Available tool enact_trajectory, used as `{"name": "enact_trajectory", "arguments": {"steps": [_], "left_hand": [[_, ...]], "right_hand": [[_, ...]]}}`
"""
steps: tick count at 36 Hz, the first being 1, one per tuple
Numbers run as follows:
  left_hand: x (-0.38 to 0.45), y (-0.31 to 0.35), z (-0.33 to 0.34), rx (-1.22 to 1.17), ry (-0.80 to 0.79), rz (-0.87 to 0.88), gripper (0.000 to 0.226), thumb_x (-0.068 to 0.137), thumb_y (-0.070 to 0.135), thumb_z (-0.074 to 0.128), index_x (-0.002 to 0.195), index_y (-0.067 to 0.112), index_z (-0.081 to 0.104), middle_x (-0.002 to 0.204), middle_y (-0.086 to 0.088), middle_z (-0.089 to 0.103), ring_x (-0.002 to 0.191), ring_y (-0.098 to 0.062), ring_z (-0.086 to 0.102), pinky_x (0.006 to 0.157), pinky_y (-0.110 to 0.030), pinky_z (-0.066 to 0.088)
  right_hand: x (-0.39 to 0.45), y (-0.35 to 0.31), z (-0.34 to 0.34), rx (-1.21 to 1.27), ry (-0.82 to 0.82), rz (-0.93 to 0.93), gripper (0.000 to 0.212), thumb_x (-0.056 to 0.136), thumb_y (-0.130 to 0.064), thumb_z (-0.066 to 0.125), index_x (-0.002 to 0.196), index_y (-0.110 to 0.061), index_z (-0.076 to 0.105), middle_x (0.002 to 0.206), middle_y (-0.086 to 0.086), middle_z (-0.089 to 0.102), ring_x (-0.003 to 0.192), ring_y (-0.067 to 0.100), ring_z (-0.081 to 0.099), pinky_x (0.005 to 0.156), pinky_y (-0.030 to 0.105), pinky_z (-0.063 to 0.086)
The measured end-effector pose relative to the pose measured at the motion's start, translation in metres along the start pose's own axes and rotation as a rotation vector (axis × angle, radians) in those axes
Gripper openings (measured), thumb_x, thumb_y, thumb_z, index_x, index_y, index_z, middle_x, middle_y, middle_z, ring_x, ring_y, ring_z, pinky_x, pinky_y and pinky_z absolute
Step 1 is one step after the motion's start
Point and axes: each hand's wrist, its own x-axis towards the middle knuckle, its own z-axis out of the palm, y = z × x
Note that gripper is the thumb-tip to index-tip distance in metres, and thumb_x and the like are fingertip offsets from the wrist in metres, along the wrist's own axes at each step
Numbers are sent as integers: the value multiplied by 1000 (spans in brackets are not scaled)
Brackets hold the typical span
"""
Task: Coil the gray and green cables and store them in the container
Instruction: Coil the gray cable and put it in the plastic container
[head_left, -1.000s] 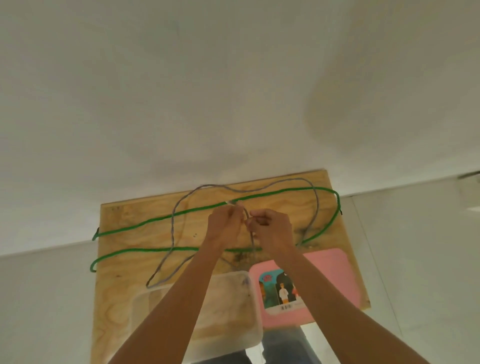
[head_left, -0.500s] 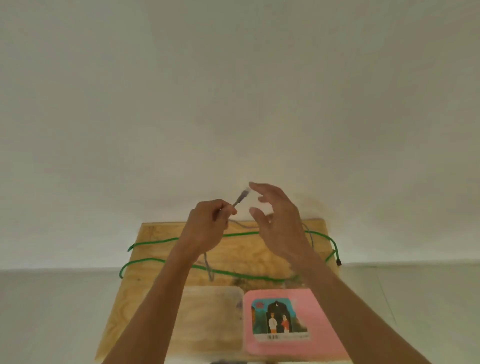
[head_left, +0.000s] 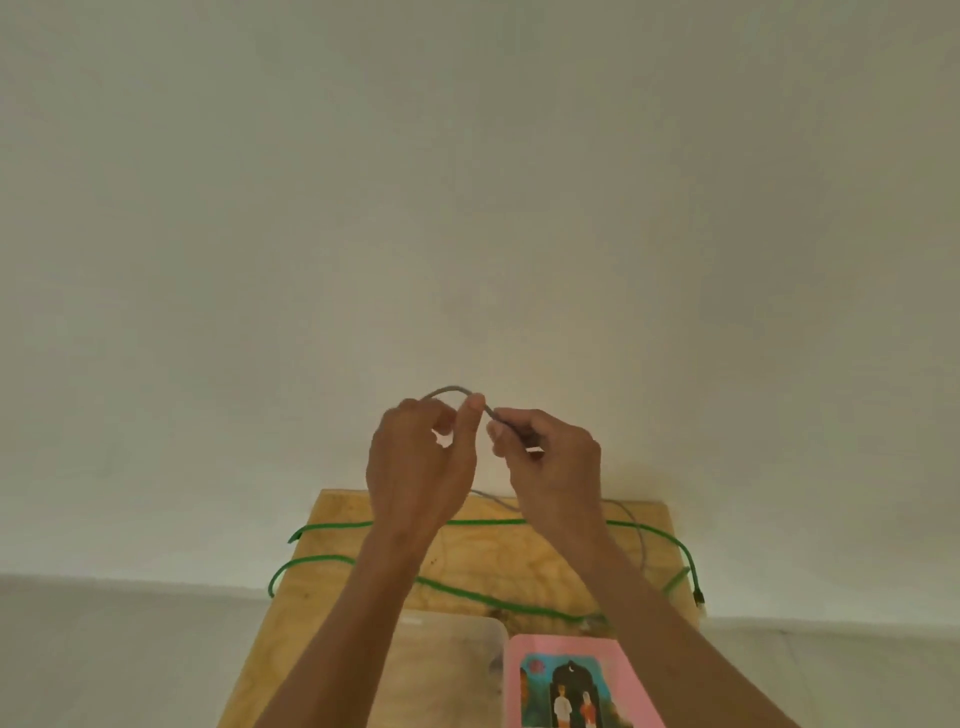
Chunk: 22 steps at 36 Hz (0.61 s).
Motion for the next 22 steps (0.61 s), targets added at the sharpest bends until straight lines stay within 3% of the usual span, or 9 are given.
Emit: {"name": "enact_trajectory", "arguments": {"steps": [3,5,7,11,14,17,20,22], "left_hand": [[0,2,-9,-361,-272,-268,47,99,54,45,80,21,73,71,7,73,75,-4,69,72,-25,52],[6,-2,-18,-671,-279,-485,41,100,44,51,89,12,75,81,-1,78,85,-16,75,87,-42,58],[15,-11,-28,-819,-278,-609,35,102,31,53,93,4,74,87,-9,79,90,-29,75,93,-51,56],[30,-30,-51,-970,-287,-639,24,100,14,55,103,-4,70,96,-15,78,93,-29,74,93,-45,57],[45,-47,-69,-1128,-252,-629,21,98,7,57,108,-6,68,100,-18,77,88,-25,75,83,-33,61],[56,-56,-84,-1242,-277,-609,19,98,6,55,107,-6,67,96,-17,77,77,-20,74,79,-31,62],[57,-52,-95,-1284,-372,-582,22,99,7,53,110,-6,68,86,-11,75,59,-12,63,65,-26,58],[53,-44,-101,-1314,-444,-544,27,100,8,51,112,-10,67,74,-8,68,52,-10,52,56,-25,50]], "right_hand": [[-13,-13,19,72,-33,-14,13,90,-11,69,99,-17,77,83,-9,77,77,6,72,71,27,60],[-23,-20,34,101,-58,-27,16,88,-9,70,99,-20,76,85,-12,77,78,5,73,70,25,59],[-30,-27,48,113,-85,-36,19,88,-11,72,103,-22,76,89,-16,77,81,4,72,69,21,58],[-37,-31,68,56,-90,-25,16,85,-22,75,101,-25,76,88,-17,76,83,3,71,70,17,56],[-31,-29,73,5,-21,52,10,85,-32,74,94,-27,74,83,-14,75,81,3,71,71,26,59],[-15,-30,79,26,-2,82,7,91,-25,68,97,-25,72,83,-9,75,80,7,72,72,38,62],[6,-41,88,49,-103,59,20,96,-18,61,113,-26,68,103,-11,73,92,8,72,80,45,61],[21,-50,94,50,-242,18,35,97,-9,58,126,-28,61,116,-17,68,98,8,69,84,35,59]]}}
